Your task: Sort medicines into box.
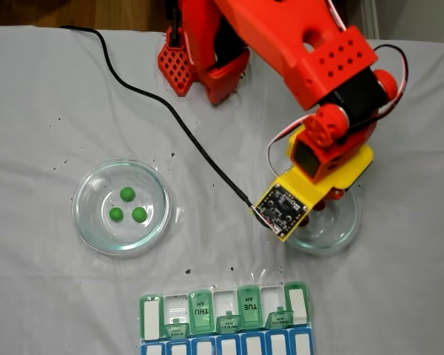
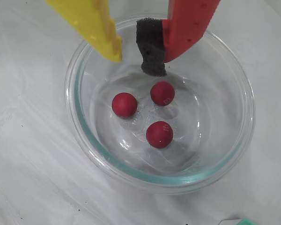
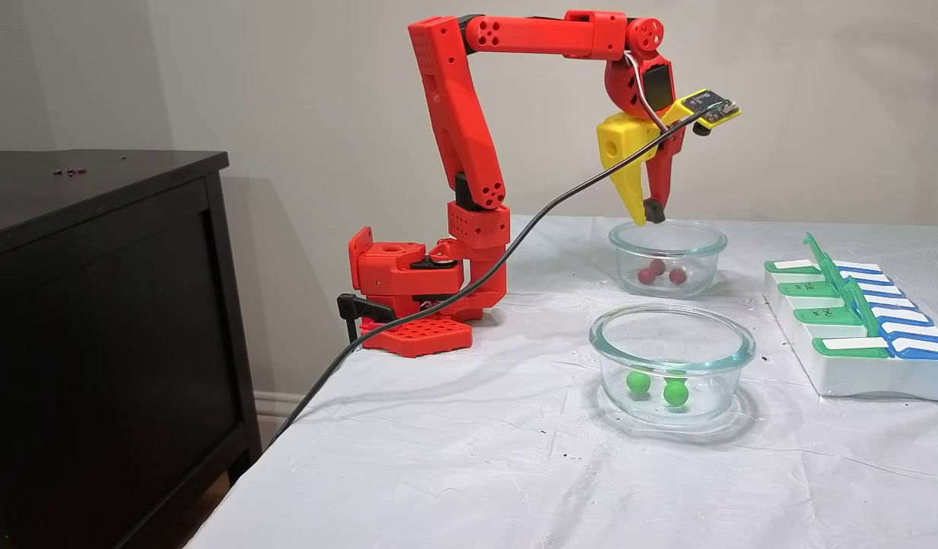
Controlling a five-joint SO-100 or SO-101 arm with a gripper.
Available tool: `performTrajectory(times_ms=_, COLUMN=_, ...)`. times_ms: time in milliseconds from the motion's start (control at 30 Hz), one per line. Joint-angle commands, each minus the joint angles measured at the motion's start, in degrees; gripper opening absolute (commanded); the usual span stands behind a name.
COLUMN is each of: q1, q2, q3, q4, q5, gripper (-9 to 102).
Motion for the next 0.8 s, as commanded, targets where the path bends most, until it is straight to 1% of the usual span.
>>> performTrajectory(times_ms=0, q1=-1.49, q2=0.18, q3=-4.48, q4=-1.14, q5=0.79, gripper=12)
performTrajectory(times_ms=133, q1=-2.02, q2=-0.62, q3=-3.25, q4=-3.60, q5=1.67, gripper=12)
performTrajectory(times_ms=200, q1=-2.37, q2=-0.70, q3=-2.81, q4=-4.48, q5=1.67, gripper=8)
performTrajectory(times_ms=400, q1=-4.57, q2=-1.58, q3=-2.99, q4=-3.43, q5=2.64, gripper=13)
performTrajectory(times_ms=767, q1=-3.87, q2=-5.01, q3=-1.67, q4=-8.17, q5=5.45, gripper=14)
